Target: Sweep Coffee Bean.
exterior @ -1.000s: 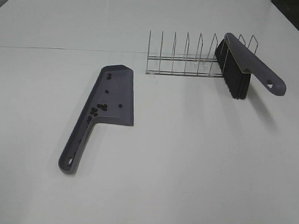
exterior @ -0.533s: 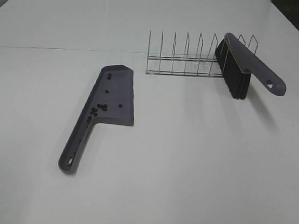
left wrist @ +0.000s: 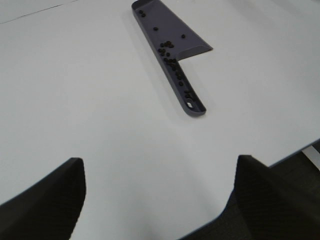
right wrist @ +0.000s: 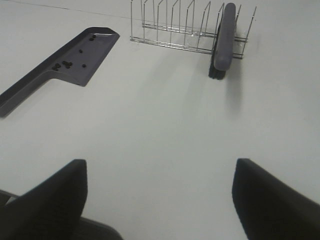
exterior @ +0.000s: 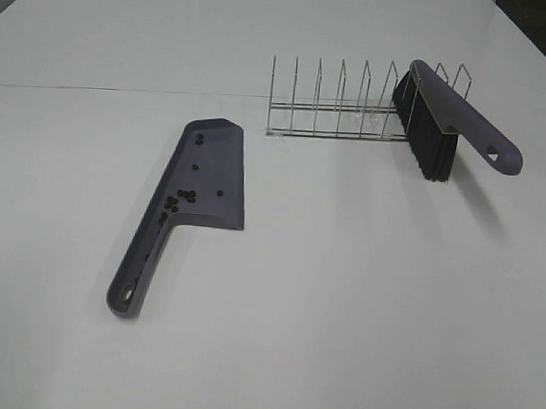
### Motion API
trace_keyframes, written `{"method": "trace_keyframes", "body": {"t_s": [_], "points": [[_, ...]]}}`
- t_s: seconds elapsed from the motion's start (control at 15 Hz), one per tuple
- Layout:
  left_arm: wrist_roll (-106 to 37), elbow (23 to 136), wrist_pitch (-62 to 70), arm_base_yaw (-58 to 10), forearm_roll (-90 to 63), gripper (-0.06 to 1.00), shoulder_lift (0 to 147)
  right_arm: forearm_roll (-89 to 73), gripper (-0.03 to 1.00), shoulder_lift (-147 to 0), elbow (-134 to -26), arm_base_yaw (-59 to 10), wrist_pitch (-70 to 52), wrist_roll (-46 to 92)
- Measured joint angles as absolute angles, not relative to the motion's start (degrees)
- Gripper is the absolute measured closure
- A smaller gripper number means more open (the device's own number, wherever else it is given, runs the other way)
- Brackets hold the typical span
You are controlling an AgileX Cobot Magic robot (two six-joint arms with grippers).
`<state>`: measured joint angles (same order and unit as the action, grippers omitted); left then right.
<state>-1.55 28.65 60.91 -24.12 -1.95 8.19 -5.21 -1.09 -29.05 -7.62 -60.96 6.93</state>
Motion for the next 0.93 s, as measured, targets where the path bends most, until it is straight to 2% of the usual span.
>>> {"method": "trace_keyframes", "body": {"t_s": [0.27, 0.4, 0.93], "points": [[-1.5, 28.6, 60.8, -9.4, -1.9, 0.2, 6.2, -5.2, 0.29, -1.1, -29.0, 0.1, -61.0, 6.9], [-1.5, 28.6, 60.8, -5.7, -1.9, 0.2, 2.3, -5.2, 0.29, -1.1, -29.0, 1.0, -61.0, 6.9], [-1.5, 28.6, 60.8, -5.3, -1.5, 0.2, -0.1, -5.2, 0.29, 0.3, -29.0, 1.1, -60.9, 6.9]]}}
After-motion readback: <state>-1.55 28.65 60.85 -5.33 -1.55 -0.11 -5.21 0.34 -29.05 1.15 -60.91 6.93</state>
